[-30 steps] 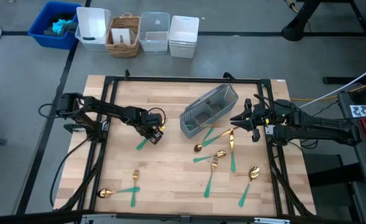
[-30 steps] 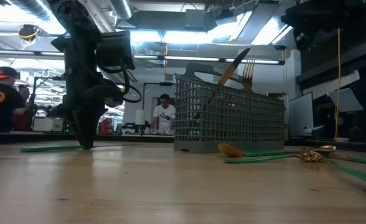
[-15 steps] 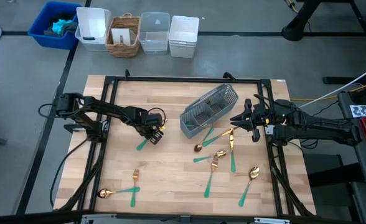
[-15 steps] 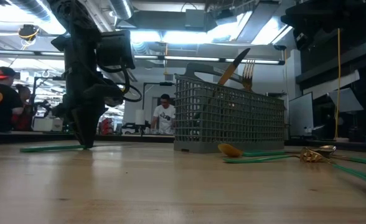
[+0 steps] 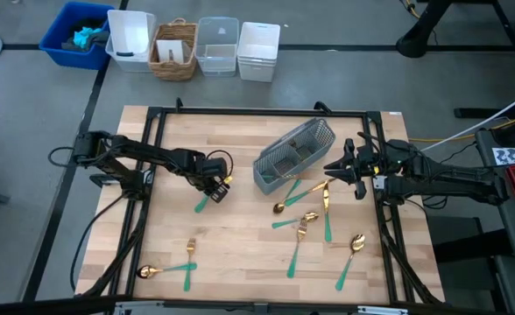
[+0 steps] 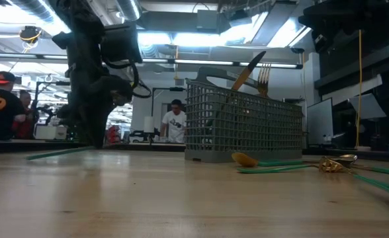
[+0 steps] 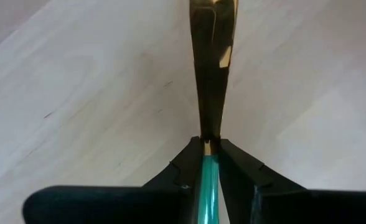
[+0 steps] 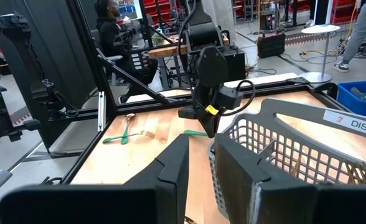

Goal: Sort silverware
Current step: Put the left knife into the basket

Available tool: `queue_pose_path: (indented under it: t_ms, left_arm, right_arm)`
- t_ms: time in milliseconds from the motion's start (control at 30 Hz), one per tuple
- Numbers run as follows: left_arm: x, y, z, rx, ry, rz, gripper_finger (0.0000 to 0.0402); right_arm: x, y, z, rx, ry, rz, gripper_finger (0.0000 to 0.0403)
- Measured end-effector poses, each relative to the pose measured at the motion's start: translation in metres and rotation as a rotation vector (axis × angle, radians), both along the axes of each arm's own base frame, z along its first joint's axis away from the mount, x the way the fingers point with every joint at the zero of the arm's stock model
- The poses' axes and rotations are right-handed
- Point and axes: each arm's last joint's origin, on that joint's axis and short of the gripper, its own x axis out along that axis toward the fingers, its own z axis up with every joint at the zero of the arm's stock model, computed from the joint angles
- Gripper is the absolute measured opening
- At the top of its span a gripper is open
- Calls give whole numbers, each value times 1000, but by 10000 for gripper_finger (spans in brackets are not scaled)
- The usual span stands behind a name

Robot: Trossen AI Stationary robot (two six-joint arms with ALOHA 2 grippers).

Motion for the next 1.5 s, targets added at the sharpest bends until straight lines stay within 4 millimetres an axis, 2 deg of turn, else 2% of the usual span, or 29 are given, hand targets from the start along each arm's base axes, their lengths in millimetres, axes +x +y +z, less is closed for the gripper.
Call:
queue_pose_path:
  t_ms: [333, 633, 867, 1100, 1300, 1500]
  left_arm:
    - [-7, -1, 27, 11, -130, -1, 40]
    - [-10, -1, 64, 40, -398, -6, 40]
    - [-11, -1, 98, 88, -679, -32, 40]
    - [10, 2, 132, 307, -1078, -124, 40]
    - [35, 4, 138, 515, -1286, -217, 40]
    - [56, 6, 117, 657, -1263, -318, 40]
  right_arm:
    - [0, 0, 0, 0, -1, 0, 81]
    - [0, 0, 0, 0, -1, 0, 81]
    - [0, 0, 0, -1, -1, 0, 81]
    - [0, 0, 0, -1, -1, 1, 81]
    - [0, 0, 0, -4, -1, 1, 81]
    - [0, 0, 0, -4, -1, 0, 81]
